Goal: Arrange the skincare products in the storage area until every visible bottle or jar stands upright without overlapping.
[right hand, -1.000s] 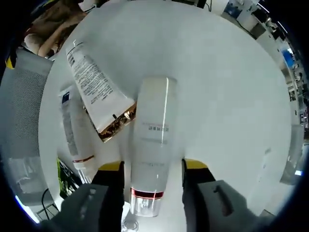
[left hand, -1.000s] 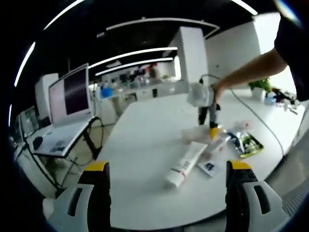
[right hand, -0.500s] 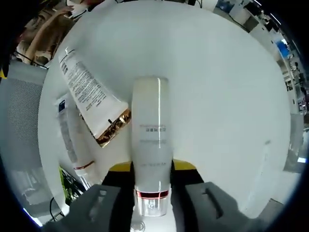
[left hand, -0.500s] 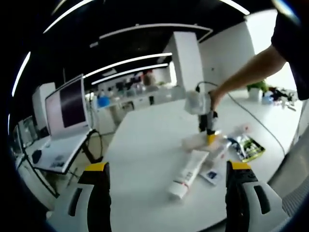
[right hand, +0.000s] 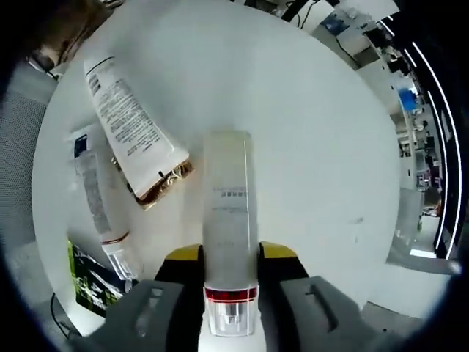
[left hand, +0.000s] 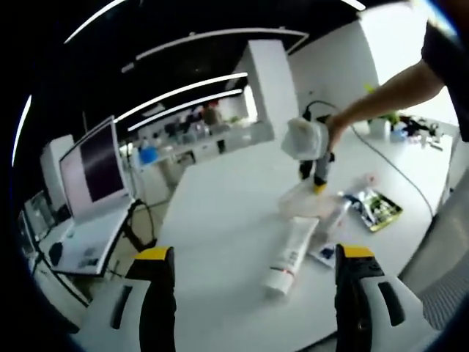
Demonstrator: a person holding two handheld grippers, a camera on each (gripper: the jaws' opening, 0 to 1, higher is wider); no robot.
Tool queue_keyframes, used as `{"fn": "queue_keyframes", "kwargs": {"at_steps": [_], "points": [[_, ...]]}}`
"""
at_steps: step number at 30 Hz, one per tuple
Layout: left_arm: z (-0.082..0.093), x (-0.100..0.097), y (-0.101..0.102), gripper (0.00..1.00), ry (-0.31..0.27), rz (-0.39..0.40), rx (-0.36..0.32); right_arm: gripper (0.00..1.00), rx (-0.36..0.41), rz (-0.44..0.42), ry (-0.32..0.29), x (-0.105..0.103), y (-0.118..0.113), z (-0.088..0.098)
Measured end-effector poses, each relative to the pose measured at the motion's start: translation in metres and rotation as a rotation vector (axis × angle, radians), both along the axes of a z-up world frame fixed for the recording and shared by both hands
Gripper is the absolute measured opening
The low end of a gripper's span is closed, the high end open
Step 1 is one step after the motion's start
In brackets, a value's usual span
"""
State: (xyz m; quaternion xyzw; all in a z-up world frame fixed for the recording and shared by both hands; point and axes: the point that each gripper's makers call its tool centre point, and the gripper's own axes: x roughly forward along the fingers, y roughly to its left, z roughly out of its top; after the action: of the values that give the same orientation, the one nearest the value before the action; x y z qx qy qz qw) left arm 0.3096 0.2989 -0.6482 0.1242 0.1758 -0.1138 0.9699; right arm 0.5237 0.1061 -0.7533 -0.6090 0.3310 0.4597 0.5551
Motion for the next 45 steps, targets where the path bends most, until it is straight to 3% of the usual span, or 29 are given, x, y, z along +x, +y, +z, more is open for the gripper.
{"fn": "queue_keyframes", "kwargs": {"at_steps": [5, 7, 9, 12, 16, 21, 25, 31, 35, 39, 45], "points": [[0.002, 0.021, 0.004, 0.71, -0.042, -0.029, 0.085, 0.26, -0.031, 0.066, -0.112, 0.002, 0.000, 0.013], [-0.005, 0.034, 0.001, 0.71, -0.015, -0.042, 0.089, 0.26, -0.046, 0.109, -0.176, 0.000, 0.002, 0.020], [-0.009, 0.051, -0.007, 0.70, -0.020, -0.082, 0.108, 0.26, -0.042, 0.138, -0.208, -0.005, 0.004, 0.025], [-0.011, 0.079, -0.022, 0.67, -0.041, -0.176, 0.200, 0.26, -0.072, 0.199, -0.265, -0.010, 0.009, 0.034], [-0.014, 0.109, -0.036, 0.71, -0.066, -0.226, 0.269, 0.25, -0.088, 0.234, -0.301, -0.017, 0.014, 0.039], [-0.021, 0.136, -0.063, 0.69, -0.071, -0.307, 0.246, 0.25, -0.034, 0.217, -0.328, -0.022, 0.022, 0.053], [-0.033, 0.153, -0.085, 0.73, -0.092, -0.388, 0.322, 0.25, -0.025, 0.211, -0.337, -0.027, 0.024, 0.061], [-0.042, 0.172, -0.100, 0.72, -0.097, -0.413, 0.338, 0.26, -0.029, 0.207, -0.359, -0.030, 0.022, 0.070], [-0.037, 0.180, -0.108, 0.70, -0.143, -0.425, 0.368, 0.26, -0.051, 0.229, -0.359, -0.037, 0.018, 0.079], [-0.021, 0.182, -0.120, 0.68, -0.235, -0.440, 0.379, 0.26, -0.048, 0.244, -0.375, -0.043, 0.019, 0.090], [-0.022, 0.174, -0.150, 0.58, -0.256, -0.556, 0.448, 0.26, -0.052, 0.284, -0.389, -0.057, 0.020, 0.098]]}}
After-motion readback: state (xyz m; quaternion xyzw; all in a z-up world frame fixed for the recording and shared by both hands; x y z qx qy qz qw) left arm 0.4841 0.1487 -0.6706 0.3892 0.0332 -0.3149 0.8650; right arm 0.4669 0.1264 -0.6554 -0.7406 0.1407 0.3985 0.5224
